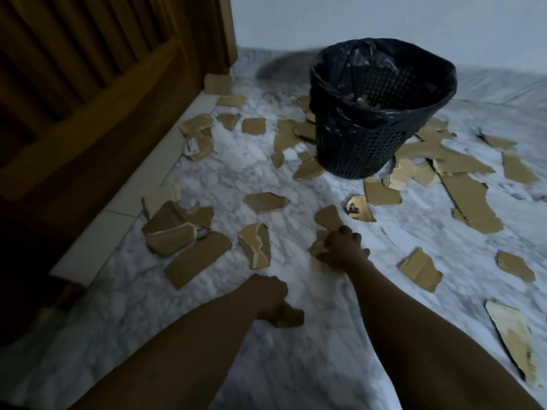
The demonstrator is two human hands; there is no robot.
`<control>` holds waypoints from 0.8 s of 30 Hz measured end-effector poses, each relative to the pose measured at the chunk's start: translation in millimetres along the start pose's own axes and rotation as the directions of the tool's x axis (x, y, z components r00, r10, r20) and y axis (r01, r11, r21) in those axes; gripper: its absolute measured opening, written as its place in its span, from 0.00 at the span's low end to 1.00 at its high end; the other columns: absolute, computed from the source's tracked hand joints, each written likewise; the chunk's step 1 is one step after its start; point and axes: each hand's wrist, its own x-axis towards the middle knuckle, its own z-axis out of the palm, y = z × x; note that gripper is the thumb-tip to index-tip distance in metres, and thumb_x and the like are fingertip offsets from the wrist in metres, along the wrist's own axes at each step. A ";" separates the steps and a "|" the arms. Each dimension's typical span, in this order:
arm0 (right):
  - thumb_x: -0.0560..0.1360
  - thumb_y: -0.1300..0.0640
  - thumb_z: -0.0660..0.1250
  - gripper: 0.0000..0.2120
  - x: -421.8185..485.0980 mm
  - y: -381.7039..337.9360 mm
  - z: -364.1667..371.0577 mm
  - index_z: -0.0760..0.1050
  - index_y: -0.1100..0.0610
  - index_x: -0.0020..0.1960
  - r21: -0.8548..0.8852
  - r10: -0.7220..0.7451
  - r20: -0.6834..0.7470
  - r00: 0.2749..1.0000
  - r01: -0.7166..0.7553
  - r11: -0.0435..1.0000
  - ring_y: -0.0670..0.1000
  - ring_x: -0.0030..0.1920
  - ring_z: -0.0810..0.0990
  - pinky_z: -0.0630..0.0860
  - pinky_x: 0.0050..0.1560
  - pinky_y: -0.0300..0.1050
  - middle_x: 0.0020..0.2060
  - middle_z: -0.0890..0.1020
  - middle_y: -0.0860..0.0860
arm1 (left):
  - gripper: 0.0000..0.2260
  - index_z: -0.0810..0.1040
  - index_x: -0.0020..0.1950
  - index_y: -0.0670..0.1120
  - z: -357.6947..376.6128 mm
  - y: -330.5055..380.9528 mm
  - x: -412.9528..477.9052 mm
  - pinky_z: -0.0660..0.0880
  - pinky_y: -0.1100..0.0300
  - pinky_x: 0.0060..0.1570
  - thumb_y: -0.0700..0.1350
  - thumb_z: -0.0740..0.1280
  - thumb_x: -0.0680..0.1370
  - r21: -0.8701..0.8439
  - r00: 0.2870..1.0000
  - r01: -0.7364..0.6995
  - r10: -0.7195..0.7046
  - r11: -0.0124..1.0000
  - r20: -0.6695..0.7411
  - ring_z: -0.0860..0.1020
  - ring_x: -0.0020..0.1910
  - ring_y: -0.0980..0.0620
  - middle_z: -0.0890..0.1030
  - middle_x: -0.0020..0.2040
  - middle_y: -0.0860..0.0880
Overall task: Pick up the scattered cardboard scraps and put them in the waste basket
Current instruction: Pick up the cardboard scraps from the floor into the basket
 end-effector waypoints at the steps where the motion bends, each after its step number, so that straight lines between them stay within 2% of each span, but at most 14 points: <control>1: 0.70 0.38 0.70 0.31 -2.4 0.9 4.1 0.71 0.52 0.67 0.010 0.007 -0.037 0.999 -0.007 1.000 0.61 0.67 0.62 0.65 0.62 0.62 0.67 0.64 0.55 | 0.17 0.72 0.62 0.40 -4.1 -1.9 2.6 0.70 0.51 0.50 0.50 0.66 0.80 -0.008 0.999 0.009 -0.009 1.000 -0.033 0.76 0.58 0.40 0.76 0.62 0.40; 4: 0.67 0.41 0.75 0.37 -10.2 10.5 10.5 0.63 0.53 0.69 0.070 0.074 -0.079 0.994 -0.069 0.995 0.62 0.65 0.65 0.66 0.61 0.61 0.64 0.67 0.57 | 0.26 0.73 0.62 0.42 -19.7 -18.5 13.3 0.69 0.46 0.58 0.64 0.63 0.78 -0.177 0.974 0.120 -0.150 0.977 -0.169 0.72 0.62 0.40 0.73 0.63 0.41; 7: 0.64 0.43 0.78 0.36 -9.6 20.2 15.0 0.61 0.52 0.62 0.224 0.133 -0.035 0.990 -0.122 0.967 0.60 0.59 0.74 0.68 0.61 0.61 0.56 0.76 0.53 | 0.33 0.69 0.71 0.44 -38.0 -42.7 24.3 0.62 0.39 0.67 0.67 0.62 0.77 -0.365 0.901 0.283 -0.376 0.887 -0.216 0.64 0.69 0.37 0.65 0.71 0.41; 10: 0.66 0.41 0.74 0.27 -10.7 20.2 10.9 0.69 0.53 0.57 0.136 0.058 0.003 0.998 -0.058 0.989 0.56 0.54 0.78 0.72 0.59 0.58 0.52 0.79 0.51 | 0.31 0.66 0.75 0.49 -49.3 -67.7 31.8 0.59 0.40 0.68 0.64 0.64 0.77 -0.409 0.869 0.411 -0.486 0.815 -0.094 0.58 0.72 0.37 0.56 0.76 0.43; 12: 0.72 0.41 0.69 0.20 -4.4 15.6 2.7 0.75 0.55 0.53 0.089 -0.004 0.007 1.000 0.003 0.996 0.55 0.53 0.78 0.74 0.58 0.53 0.51 0.80 0.52 | 0.34 0.64 0.76 0.48 -50.0 -82.4 39.5 0.60 0.41 0.70 0.64 0.66 0.76 -0.371 0.860 0.474 -0.510 0.798 0.001 0.55 0.74 0.37 0.51 0.79 0.44; 14: 0.72 0.37 0.66 0.25 7.0 11.5 -9.0 0.76 0.57 0.56 0.167 0.019 -0.007 1.000 -0.018 0.986 0.56 0.57 0.77 0.73 0.60 0.54 0.55 0.79 0.54 | 0.36 0.65 0.75 0.46 -45.2 -93.0 47.6 0.64 0.42 0.69 0.64 0.69 0.74 -0.342 0.862 0.479 -0.507 0.808 0.011 0.58 0.73 0.36 0.55 0.76 0.42; 16: 0.72 0.33 0.63 0.31 21.3 3.1 -18.8 0.74 0.56 0.62 0.162 0.076 -0.036 0.996 -0.069 0.984 0.60 0.62 0.72 0.70 0.63 0.58 0.61 0.75 0.56 | 0.35 0.67 0.70 0.45 -41.3 -99.1 52.7 0.68 0.43 0.65 0.62 0.74 0.71 -0.335 0.869 0.449 -0.493 0.828 -0.053 0.64 0.68 0.37 0.63 0.71 0.41; 19: 0.79 0.40 0.61 0.28 34.1 -16.3 -30.8 0.69 0.59 0.69 0.104 0.013 -0.080 0.997 -0.004 0.995 0.63 0.68 0.65 0.64 0.65 0.56 0.67 0.70 0.61 | 0.40 0.62 0.69 0.43 -43.1 -98.6 54.2 0.71 0.44 0.58 0.54 0.80 0.67 -0.477 0.860 0.367 -0.487 0.799 -0.154 0.68 0.65 0.37 0.70 0.65 0.40; 21: 0.77 0.41 0.64 0.30 39.8 -27.1 -30.5 0.66 0.58 0.71 0.144 0.044 -0.096 0.994 -0.030 0.989 0.64 0.70 0.62 0.64 0.66 0.59 0.69 0.67 0.60 | 0.43 0.60 0.73 0.42 -45.6 -98.5 57.5 0.72 0.43 0.59 0.50 0.81 0.66 -0.536 0.875 0.322 -0.462 0.780 -0.147 0.69 0.66 0.37 0.71 0.65 0.40; 22: 0.75 0.40 0.65 0.31 44.2 -29.9 -26.9 0.65 0.56 0.72 0.174 0.078 -0.098 0.992 -0.060 0.983 0.65 0.71 0.61 0.64 0.65 0.61 0.70 0.65 0.59 | 0.41 0.62 0.72 0.42 -45.2 -98.7 61.0 0.73 0.44 0.61 0.49 0.81 0.67 -0.534 0.887 0.306 -0.439 0.788 -0.140 0.71 0.65 0.38 0.72 0.65 0.40; 24: 0.73 0.41 0.66 0.32 52.4 -29.8 -19.0 0.64 0.54 0.71 0.230 0.115 -0.103 0.988 -0.089 0.969 0.65 0.70 0.63 0.65 0.65 0.64 0.68 0.66 0.58 | 0.27 0.70 0.62 0.43 -45.3 -100.3 69.0 0.75 0.48 0.58 0.47 0.78 0.69 -0.499 0.909 0.268 -0.389 0.824 -0.153 0.74 0.61 0.41 0.74 0.63 0.41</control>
